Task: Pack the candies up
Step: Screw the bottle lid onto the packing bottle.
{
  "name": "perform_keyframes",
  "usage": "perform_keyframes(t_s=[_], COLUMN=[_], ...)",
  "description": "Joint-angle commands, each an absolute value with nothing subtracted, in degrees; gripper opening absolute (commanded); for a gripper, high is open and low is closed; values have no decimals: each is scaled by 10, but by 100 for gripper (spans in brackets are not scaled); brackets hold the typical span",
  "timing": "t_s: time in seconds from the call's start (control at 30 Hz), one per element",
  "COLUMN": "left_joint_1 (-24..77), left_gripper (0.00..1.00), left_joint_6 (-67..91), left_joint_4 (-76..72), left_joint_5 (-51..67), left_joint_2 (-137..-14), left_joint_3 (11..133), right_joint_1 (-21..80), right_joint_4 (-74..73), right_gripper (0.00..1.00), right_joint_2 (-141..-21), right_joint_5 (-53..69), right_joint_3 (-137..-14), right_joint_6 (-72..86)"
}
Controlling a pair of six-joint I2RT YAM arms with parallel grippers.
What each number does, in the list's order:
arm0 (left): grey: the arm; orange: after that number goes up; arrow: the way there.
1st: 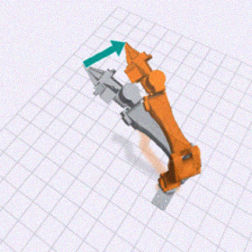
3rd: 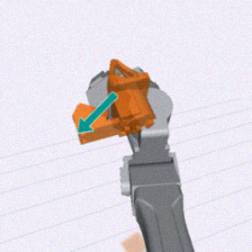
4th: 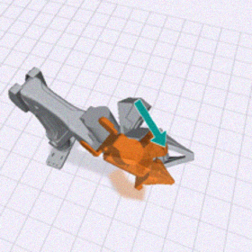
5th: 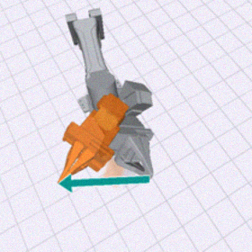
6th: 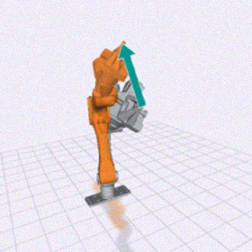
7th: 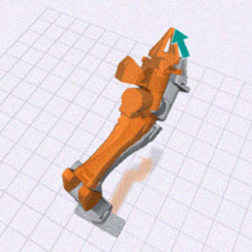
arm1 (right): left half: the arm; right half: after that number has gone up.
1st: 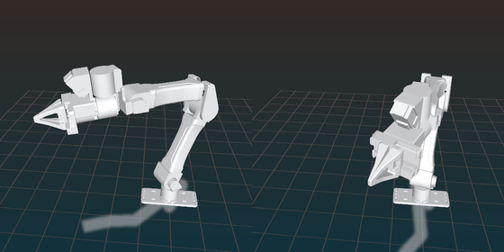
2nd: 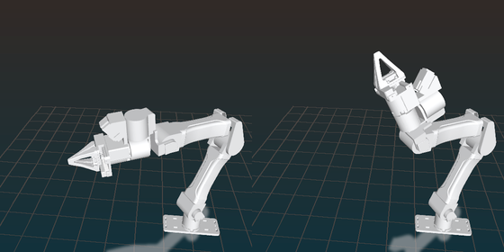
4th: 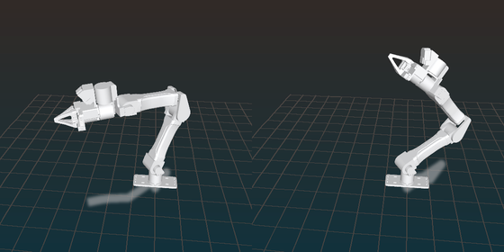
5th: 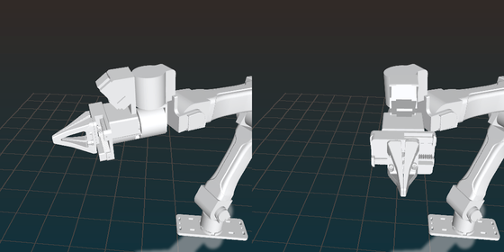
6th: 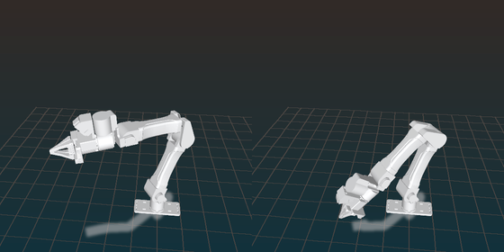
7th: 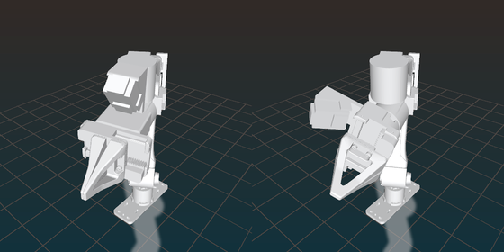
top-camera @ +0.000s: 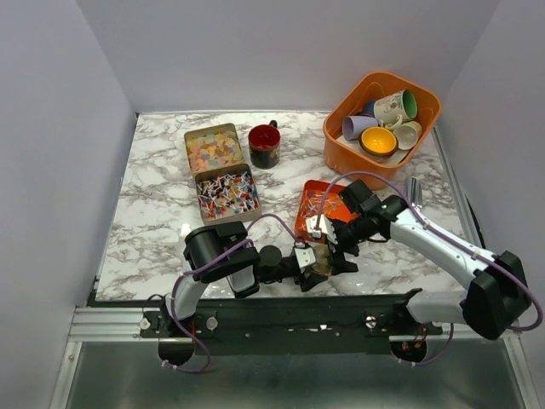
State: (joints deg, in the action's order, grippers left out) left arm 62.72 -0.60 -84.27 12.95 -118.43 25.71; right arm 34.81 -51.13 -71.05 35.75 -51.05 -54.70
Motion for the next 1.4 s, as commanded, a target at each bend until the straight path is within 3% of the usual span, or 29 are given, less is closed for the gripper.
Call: perform_keyframes(t_s=[0.0, 0.37, 1.0, 1.37], left_joint_1=[621, 620, 591, 592], left_gripper=[0, 0, 0, 0], left_joint_6=[-27, -31, 14, 11], left_joint_4=[-958, -960, -941, -943], left_joint_5=[113, 96, 92, 126], left_joint_2=[-1210, -1211, -1212, -1214], left_joint_3=[246, 246, 256, 254], right_joint_1=[350, 350, 351, 338], right_joint_4=[-482, -516, -563, -562], right_gripper=[100, 100, 100, 100], right_joint_2=[-772, -836, -725, -666], right_joint_5=[398, 405, 358, 342], right_joint_3=[-547, -563, -436, -435], right_joint_6=[-571, -627, -623, -546])
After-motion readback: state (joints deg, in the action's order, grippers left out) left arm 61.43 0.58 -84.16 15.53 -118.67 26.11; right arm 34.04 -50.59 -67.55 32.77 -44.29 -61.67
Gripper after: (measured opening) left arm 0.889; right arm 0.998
